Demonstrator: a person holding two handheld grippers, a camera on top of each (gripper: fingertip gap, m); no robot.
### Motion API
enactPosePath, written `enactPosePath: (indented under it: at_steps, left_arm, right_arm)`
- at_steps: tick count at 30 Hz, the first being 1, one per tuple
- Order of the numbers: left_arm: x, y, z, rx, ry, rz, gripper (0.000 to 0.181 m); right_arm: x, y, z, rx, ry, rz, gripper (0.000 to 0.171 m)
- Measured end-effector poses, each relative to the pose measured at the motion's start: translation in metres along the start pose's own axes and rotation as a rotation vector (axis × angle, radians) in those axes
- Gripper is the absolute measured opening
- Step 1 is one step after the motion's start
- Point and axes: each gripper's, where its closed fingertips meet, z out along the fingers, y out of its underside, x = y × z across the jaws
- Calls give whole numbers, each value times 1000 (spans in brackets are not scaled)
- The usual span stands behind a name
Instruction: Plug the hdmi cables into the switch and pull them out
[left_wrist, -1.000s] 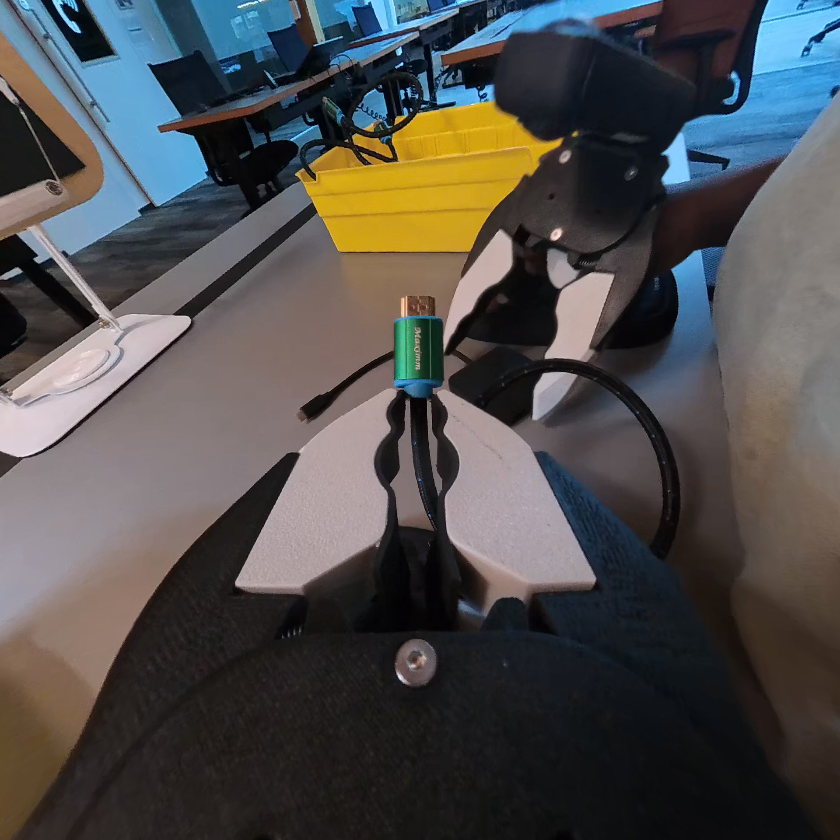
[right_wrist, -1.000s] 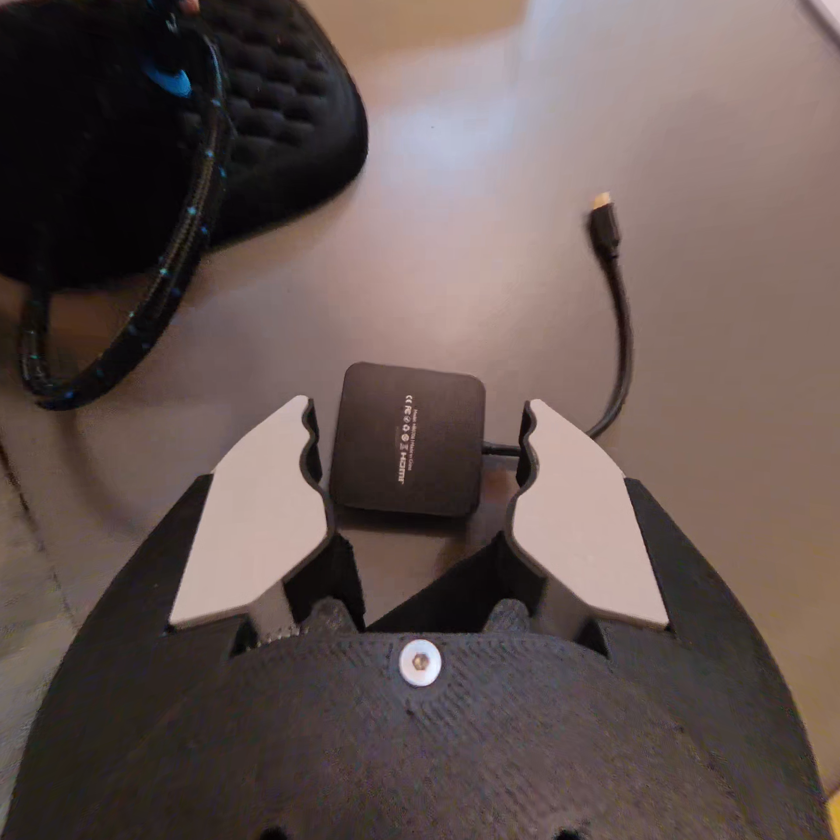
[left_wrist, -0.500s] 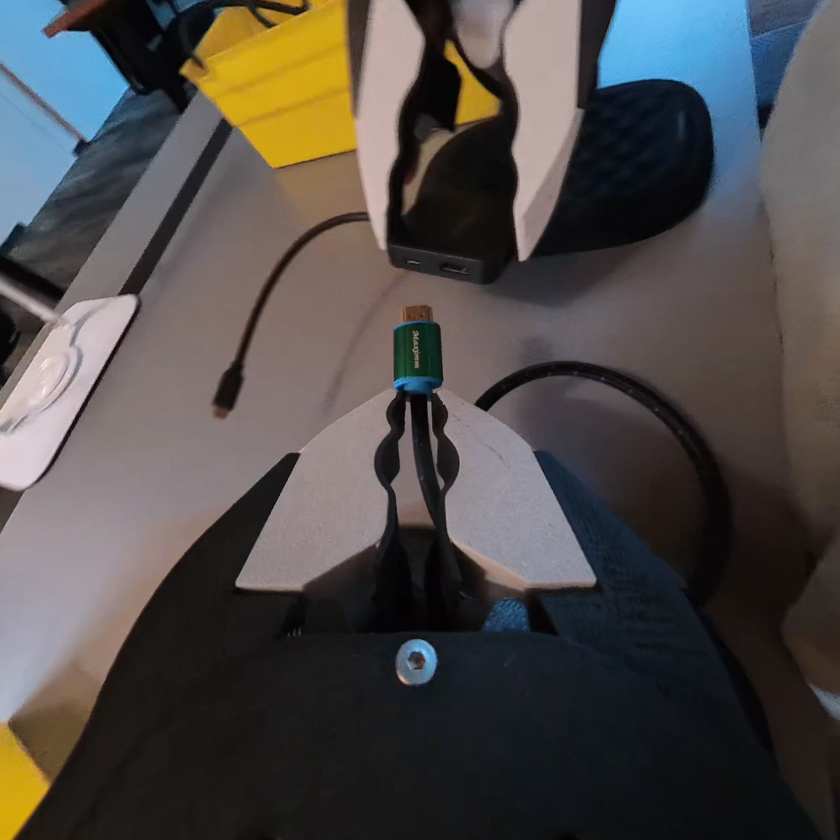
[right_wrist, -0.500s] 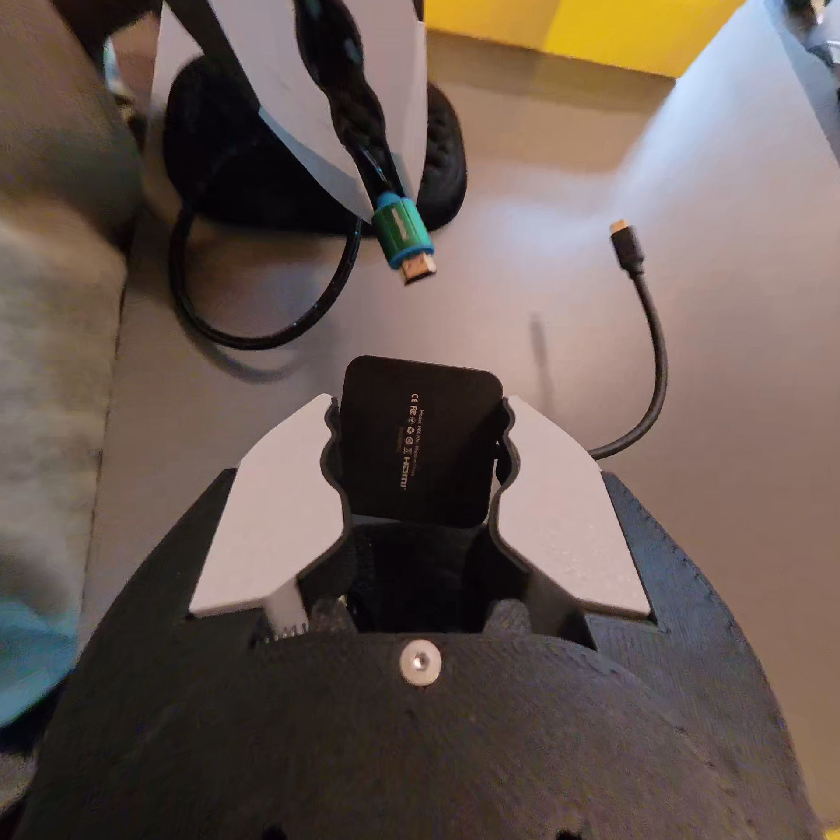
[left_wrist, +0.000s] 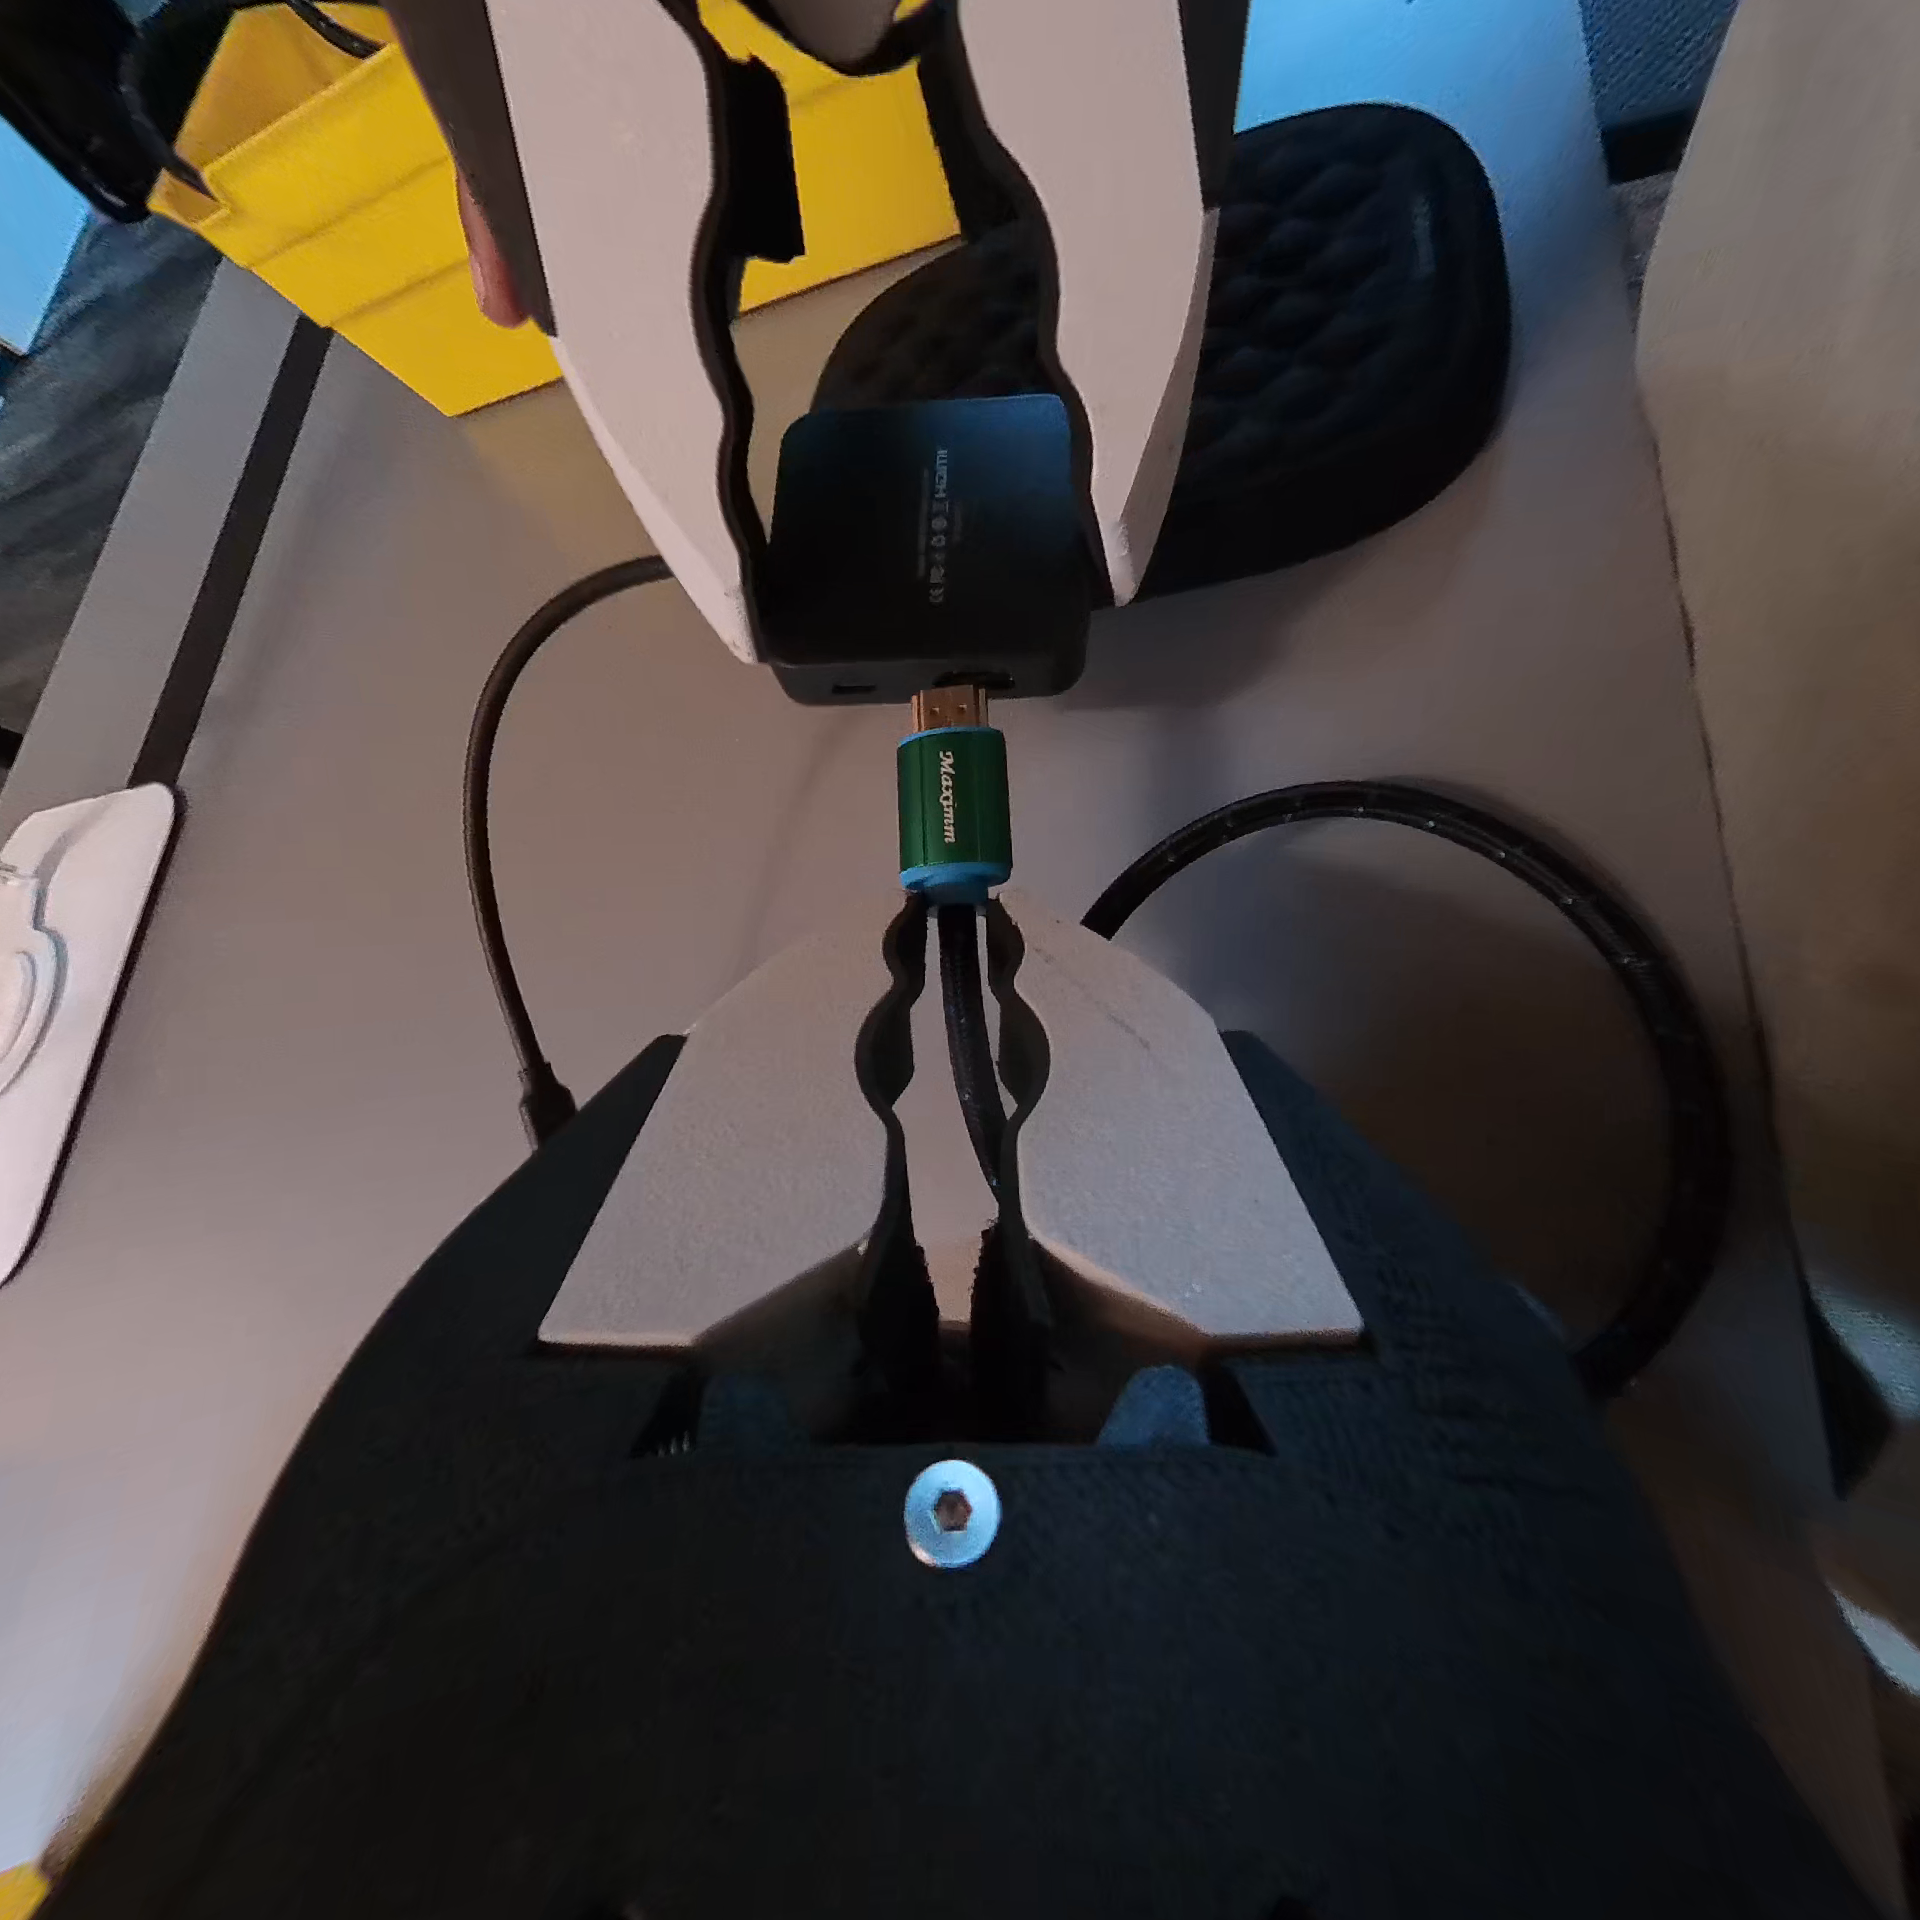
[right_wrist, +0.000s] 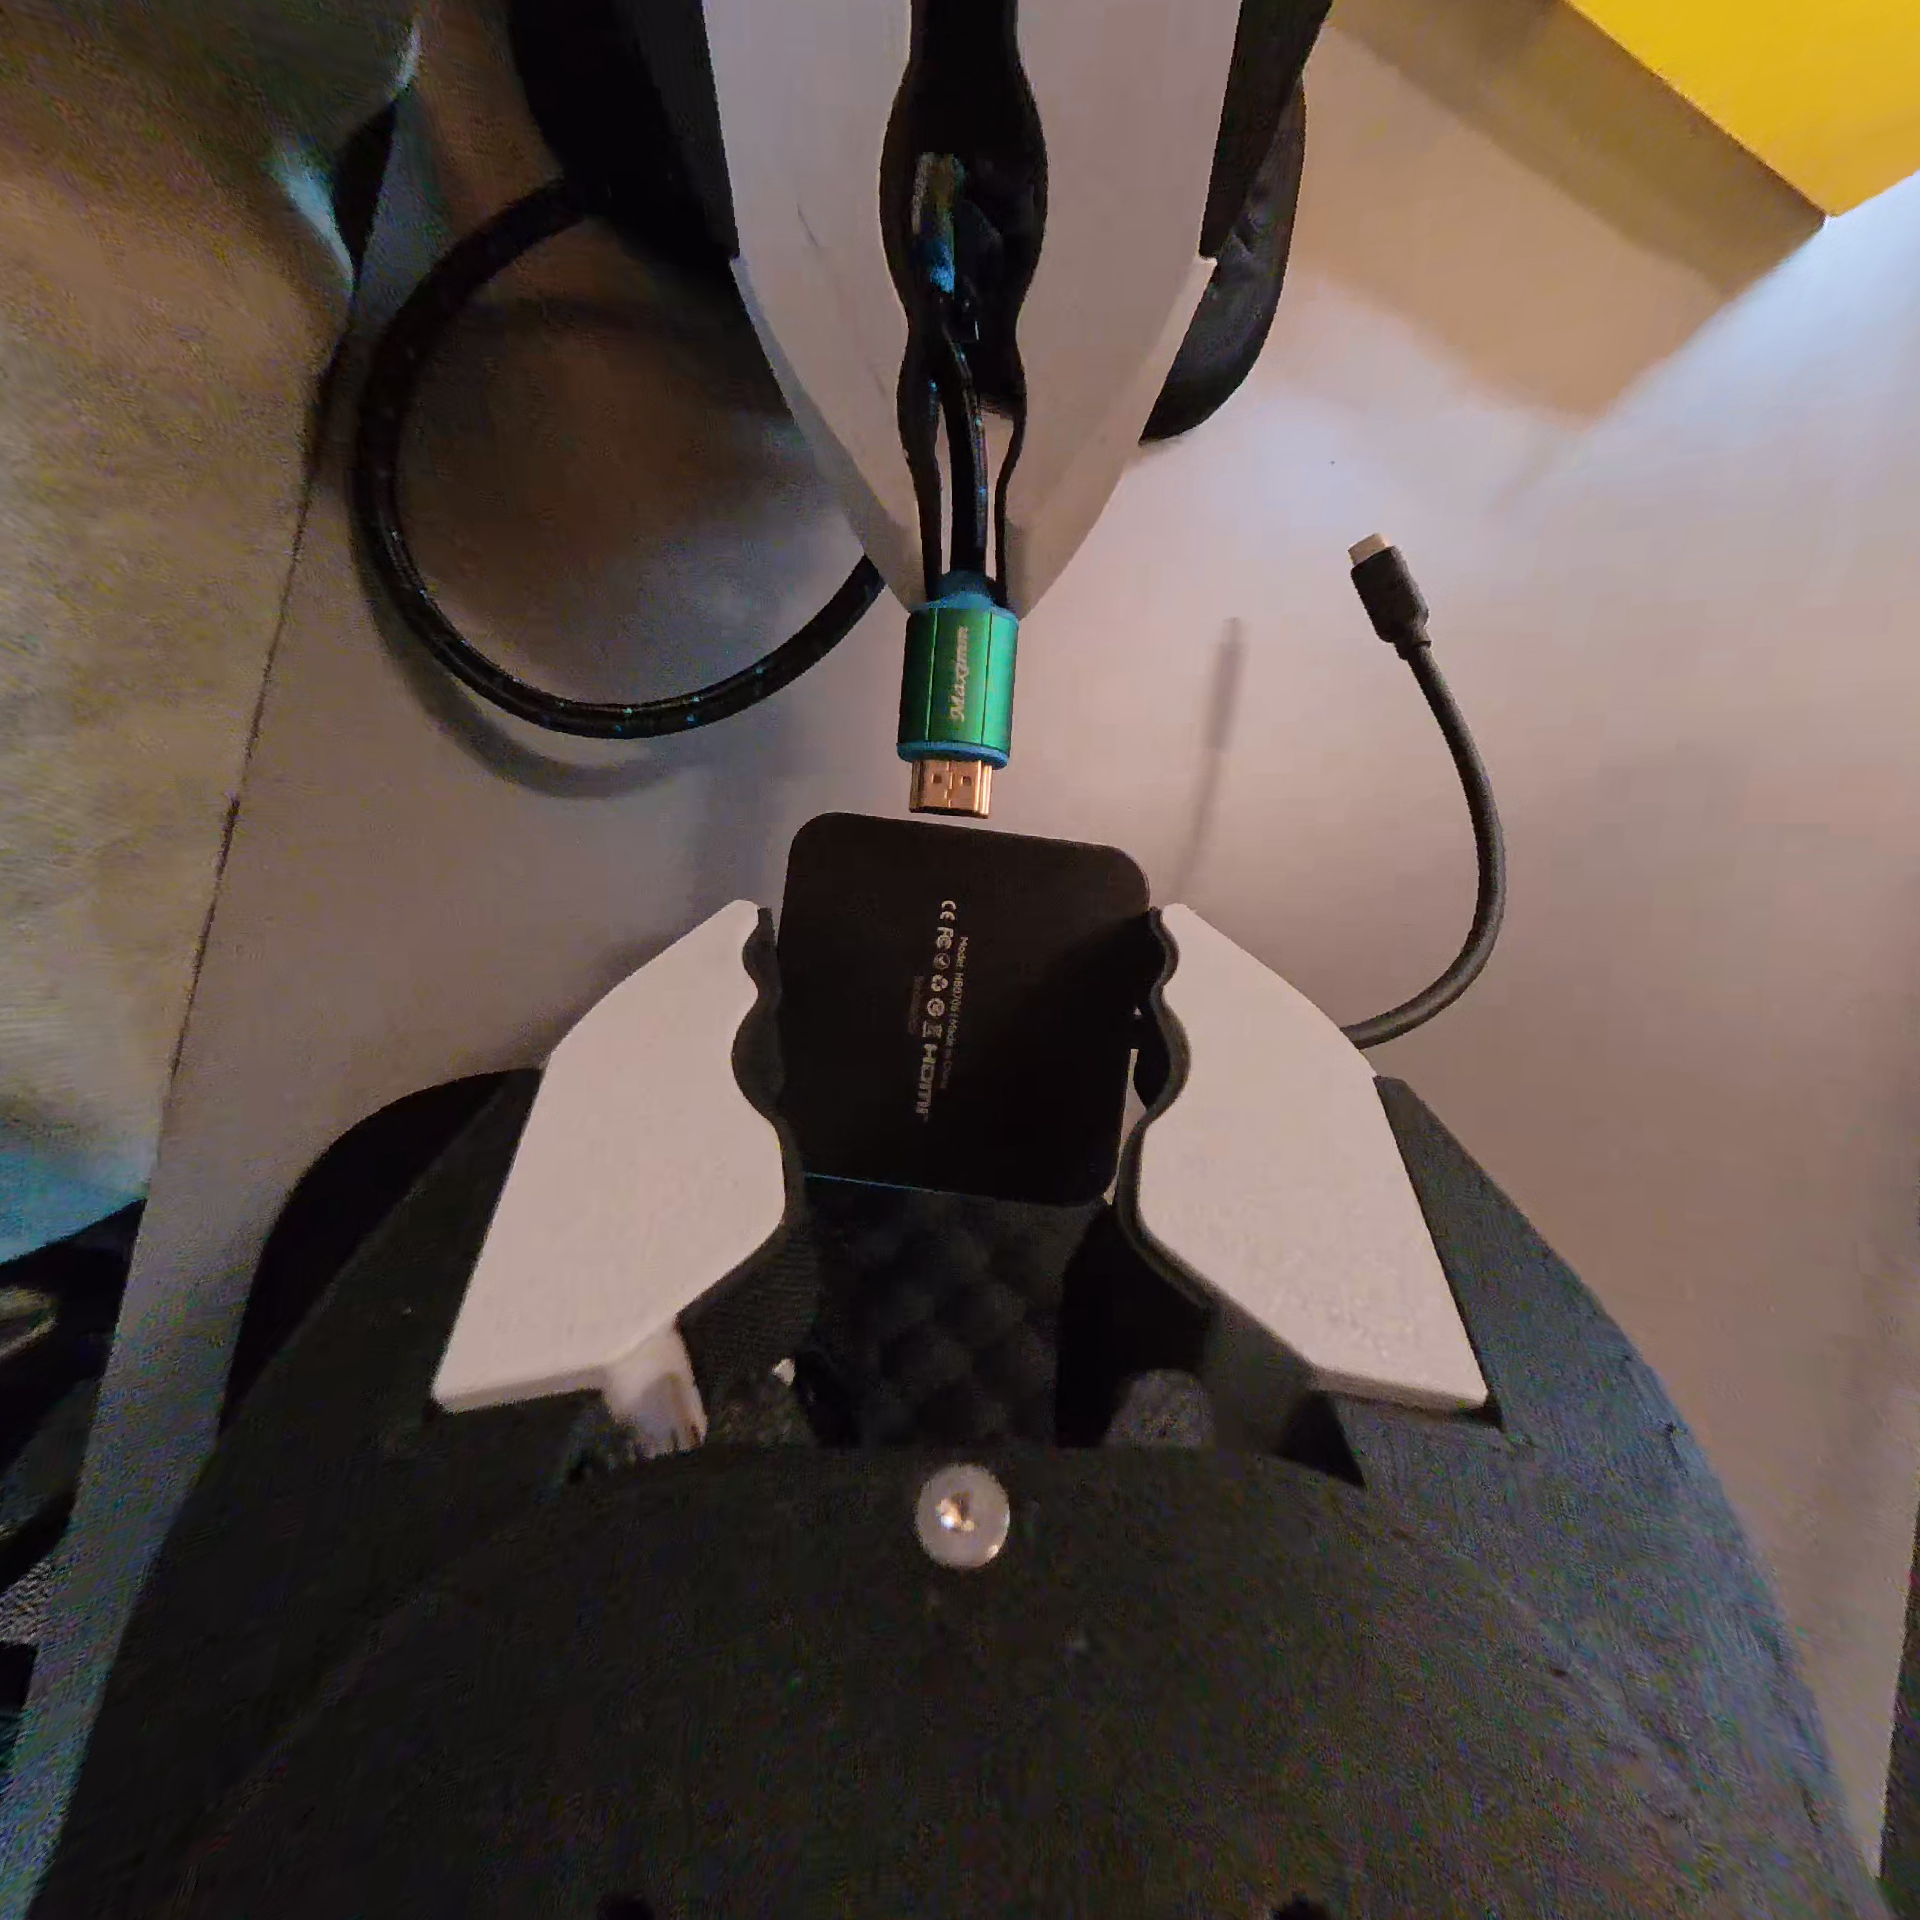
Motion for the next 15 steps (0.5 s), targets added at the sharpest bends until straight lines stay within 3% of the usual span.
enactPosePath:
  at_steps: [10,15]
  left_arm:
    - [9,1,9,-45,4,80,11]
    - [9,2,12,-9,29,26,11]
  right_arm:
    - [-7,5,6,-12,-63,44,68]
    - [-7,2,7,42,-67,74,67]
